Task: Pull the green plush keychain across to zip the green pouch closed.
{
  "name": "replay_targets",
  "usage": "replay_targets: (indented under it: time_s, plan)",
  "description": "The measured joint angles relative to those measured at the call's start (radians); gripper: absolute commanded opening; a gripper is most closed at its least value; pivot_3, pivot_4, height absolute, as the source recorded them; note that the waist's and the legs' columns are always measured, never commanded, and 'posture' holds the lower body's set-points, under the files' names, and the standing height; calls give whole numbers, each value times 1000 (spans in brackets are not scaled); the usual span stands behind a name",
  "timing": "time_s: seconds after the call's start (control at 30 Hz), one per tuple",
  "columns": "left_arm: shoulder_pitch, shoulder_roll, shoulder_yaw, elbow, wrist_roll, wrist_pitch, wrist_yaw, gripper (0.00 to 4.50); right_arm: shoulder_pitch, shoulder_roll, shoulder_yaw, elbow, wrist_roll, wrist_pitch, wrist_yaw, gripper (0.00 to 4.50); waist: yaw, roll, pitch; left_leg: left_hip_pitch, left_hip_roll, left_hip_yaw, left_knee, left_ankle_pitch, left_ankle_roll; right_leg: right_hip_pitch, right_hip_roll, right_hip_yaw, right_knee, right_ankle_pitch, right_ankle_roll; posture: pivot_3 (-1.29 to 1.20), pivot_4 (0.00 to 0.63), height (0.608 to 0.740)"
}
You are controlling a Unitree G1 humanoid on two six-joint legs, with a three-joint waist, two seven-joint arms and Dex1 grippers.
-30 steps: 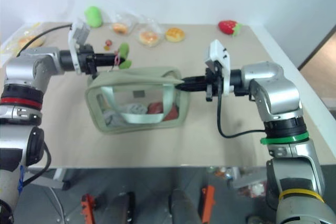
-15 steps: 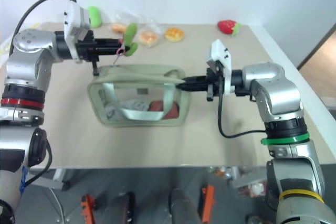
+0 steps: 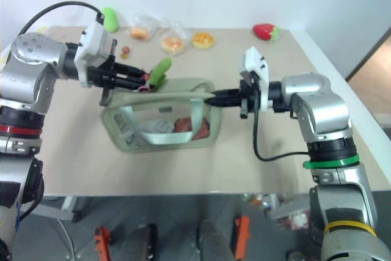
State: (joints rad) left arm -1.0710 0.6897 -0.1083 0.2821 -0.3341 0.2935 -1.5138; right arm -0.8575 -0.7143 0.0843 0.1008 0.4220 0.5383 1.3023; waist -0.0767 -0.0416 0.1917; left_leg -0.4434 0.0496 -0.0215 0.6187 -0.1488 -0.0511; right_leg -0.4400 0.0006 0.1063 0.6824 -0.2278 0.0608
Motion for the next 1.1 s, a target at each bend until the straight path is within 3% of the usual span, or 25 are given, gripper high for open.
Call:
replay_targets:
  time_s: [0.2,0.63,0.83,0.9,0.97,1.1]
  plan:
    - [-10,-1,1,-1,0,12,28,3881,0,8,0,2,-4,-3,1,0,0,0,0,0,0,0,0,0,0,0,0,0,0,0,0,0,150,740]
    - [-107,67,54,143,29,-38,78,3881,0,18,0,2,-4,-3,3,0,-2,0,0,0,0,0,0,0,0,0,1,0,0,0,0,0,150,740]
    - [-141,160,158,160,-77,217,90,3881,2,25,0,2,-4,-3,3,0,-10,0,0,0,1,0,-1,0,0,-1,1,0,0,0,0,0,150,740]
    - [-85,213,163,119,-104,276,50,3881,5,30,1,0,-4,-4,2,0,-14,1,0,2,1,0,-2,0,0,0,1,0,0,-1,0,0,150,740]
    - [73,302,170,45,-132,319,-25,3881,13,34,2,-2,-3,-6,2,0,-24,2,0,3,1,1,-4,0,1,0,1,0,0,-2,-1,0,150,740]
    - [280,348,188,-7,-160,347,-65,3881,22,32,1,-2,-4,-9,2,0,-23,0,1,1,3,-2,-1,0,0,0,2,-4,1,-2,-5,0,150,740]
